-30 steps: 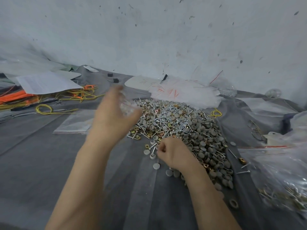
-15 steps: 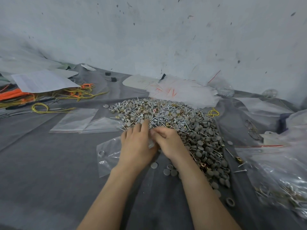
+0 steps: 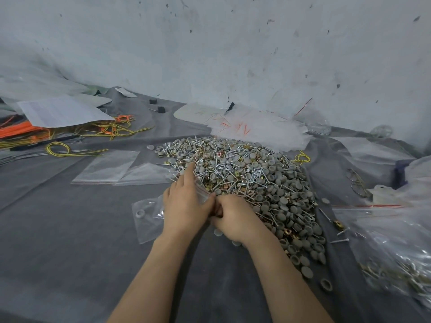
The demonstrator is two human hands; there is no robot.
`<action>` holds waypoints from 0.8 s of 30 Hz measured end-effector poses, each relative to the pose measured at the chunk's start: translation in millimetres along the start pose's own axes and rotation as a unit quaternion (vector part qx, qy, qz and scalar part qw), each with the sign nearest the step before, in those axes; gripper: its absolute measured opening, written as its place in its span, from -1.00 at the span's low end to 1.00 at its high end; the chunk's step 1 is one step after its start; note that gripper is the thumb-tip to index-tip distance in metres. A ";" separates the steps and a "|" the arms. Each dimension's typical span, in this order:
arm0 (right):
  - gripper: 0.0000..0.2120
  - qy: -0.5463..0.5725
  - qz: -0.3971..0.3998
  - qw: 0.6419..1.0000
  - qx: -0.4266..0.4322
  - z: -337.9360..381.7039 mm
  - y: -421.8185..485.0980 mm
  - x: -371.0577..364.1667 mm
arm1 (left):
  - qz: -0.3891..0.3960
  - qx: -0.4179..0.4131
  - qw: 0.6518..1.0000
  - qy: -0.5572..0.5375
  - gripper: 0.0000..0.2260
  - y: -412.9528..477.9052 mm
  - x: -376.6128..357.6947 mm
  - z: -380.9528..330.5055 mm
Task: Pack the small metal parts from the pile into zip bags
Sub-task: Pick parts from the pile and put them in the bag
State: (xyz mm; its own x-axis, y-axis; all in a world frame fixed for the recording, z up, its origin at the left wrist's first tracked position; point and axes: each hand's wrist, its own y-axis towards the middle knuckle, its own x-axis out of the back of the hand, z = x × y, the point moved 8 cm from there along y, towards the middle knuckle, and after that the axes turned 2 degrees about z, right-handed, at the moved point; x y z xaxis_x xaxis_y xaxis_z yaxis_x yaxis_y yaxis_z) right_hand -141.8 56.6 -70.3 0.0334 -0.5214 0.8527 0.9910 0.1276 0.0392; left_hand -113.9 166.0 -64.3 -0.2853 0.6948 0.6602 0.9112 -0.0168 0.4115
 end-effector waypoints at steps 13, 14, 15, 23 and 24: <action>-0.91 0.017 -0.072 0.997 0.009 4.8 4.5 -8.4 | -0.028 0.033 0.999 -0.028 -0.21 2.2 4.6 7.0; -0.92 0.010 -0.080 0.997 0.014 5.9 4.4 -8.8 | -0.034 0.034 0.998 -0.029 -0.21 2.1 5.8 7.5; -0.92 0.001 -0.083 0.996 0.018 6.6 4.4 -9.4 | -0.038 0.036 0.998 -0.030 -0.21 1.8 7.1 8.0; -0.85 -0.062 -0.111 0.992 -0.025 -13.1 4.6 8.2 | -0.054 0.037 0.997 -0.031 -0.24 -0.3 10.7 8.5; -0.85 -0.052 -0.122 0.991 -0.023 -13.7 4.1 11.9 | -0.053 0.037 0.997 -0.031 -0.24 -0.5 10.5 8.3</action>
State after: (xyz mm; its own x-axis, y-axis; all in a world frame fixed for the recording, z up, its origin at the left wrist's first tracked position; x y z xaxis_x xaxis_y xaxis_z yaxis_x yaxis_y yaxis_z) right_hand -135.5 39.4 -67.1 -0.2188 -0.4418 0.8700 0.9730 -0.0316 0.2286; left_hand -114.9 179.2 -62.7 -0.3638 0.7327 0.5752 0.8975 0.1103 0.4271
